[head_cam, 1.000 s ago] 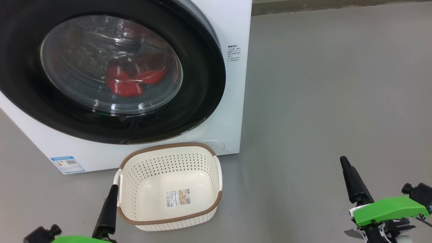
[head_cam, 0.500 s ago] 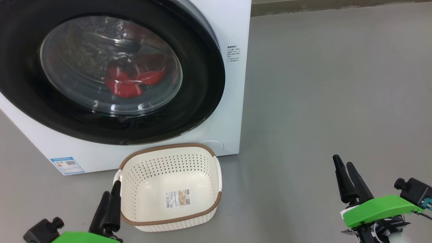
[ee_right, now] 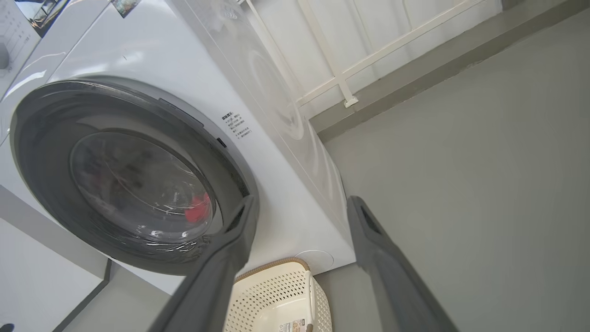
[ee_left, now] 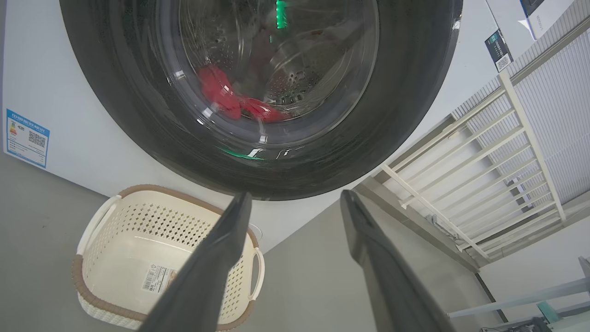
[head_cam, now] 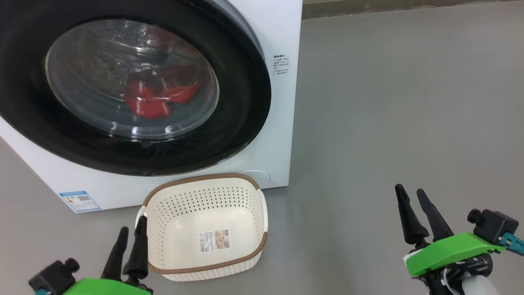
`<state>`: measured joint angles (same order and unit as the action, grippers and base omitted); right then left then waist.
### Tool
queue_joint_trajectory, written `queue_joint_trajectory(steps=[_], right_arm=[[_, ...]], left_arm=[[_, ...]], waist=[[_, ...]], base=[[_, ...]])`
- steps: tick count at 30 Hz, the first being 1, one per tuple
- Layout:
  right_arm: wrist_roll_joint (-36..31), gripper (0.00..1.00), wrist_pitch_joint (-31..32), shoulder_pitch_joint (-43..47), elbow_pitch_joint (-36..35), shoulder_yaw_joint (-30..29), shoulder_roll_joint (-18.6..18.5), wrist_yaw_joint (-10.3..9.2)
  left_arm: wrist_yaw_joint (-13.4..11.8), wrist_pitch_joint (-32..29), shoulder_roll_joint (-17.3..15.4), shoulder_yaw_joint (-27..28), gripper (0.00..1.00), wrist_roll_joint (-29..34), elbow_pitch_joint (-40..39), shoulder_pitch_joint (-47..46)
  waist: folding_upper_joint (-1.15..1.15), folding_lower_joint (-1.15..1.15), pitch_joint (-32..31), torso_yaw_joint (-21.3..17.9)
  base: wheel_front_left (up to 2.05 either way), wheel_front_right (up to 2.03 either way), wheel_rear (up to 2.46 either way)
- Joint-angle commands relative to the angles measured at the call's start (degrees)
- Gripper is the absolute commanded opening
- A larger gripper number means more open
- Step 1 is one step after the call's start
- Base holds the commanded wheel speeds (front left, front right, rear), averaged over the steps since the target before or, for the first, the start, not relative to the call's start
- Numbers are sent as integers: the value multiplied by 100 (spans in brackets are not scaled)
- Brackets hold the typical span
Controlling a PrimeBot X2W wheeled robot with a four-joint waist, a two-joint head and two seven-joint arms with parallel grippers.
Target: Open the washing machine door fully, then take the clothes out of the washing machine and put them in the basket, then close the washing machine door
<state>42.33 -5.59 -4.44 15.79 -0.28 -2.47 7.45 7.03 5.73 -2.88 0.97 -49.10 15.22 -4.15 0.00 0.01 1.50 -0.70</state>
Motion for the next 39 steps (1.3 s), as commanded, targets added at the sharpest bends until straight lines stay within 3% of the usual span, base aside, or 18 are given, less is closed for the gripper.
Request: queue_joint_trajectory(steps=[1,39], right_arm=[[-242,100,-97,-341,-179,115,-77,2],[-2770,100,-719,-628,-324,441,-120,3]], left_arm=[[28,84,-114,125,100,231,-173,-285],[42,706,-190,219,100,2658,-316,-534]], waist=[[0,0,13,-6],[0,0,103,-55]], base=[[0,0,0],[0,0,0]])
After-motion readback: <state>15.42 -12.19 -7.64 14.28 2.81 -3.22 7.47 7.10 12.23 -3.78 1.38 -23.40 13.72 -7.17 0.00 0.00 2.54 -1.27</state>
